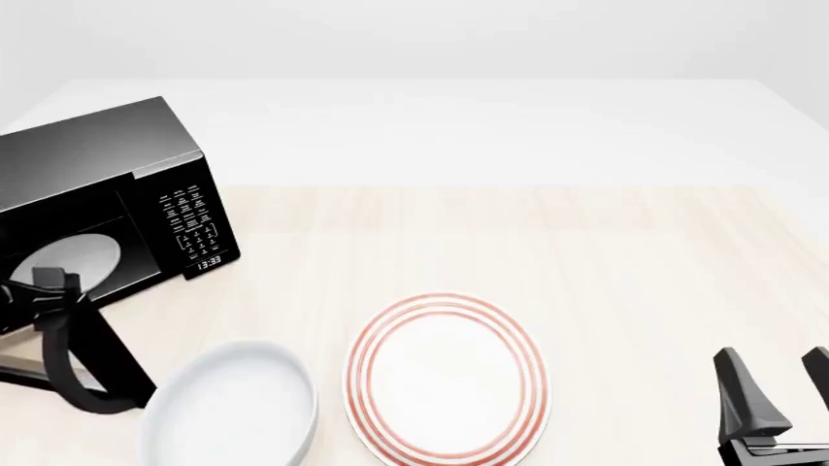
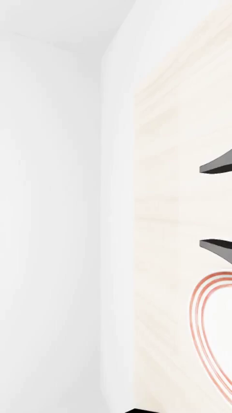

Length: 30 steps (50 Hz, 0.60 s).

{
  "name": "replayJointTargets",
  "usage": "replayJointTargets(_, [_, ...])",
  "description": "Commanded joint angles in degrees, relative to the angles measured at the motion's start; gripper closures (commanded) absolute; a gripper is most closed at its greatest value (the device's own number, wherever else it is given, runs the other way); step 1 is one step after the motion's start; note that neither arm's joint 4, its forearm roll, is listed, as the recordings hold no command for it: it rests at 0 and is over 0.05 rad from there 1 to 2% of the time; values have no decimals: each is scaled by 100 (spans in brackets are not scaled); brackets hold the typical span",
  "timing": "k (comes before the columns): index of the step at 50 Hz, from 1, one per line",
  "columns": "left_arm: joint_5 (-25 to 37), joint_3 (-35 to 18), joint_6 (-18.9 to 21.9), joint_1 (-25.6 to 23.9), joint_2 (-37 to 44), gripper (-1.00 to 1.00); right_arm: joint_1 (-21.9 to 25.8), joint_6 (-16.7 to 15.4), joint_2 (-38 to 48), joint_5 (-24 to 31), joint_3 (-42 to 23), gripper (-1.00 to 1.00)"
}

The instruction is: Open the microwave.

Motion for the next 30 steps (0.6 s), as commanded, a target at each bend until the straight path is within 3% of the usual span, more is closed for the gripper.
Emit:
replayJointTargets(1, [89, 235, -80, 135, -51, -100, 0, 0, 1, 0, 0, -100])
replayJointTargets(30, [440, 434, -116, 330, -619, -100, -1, -1, 0, 0, 0, -100])
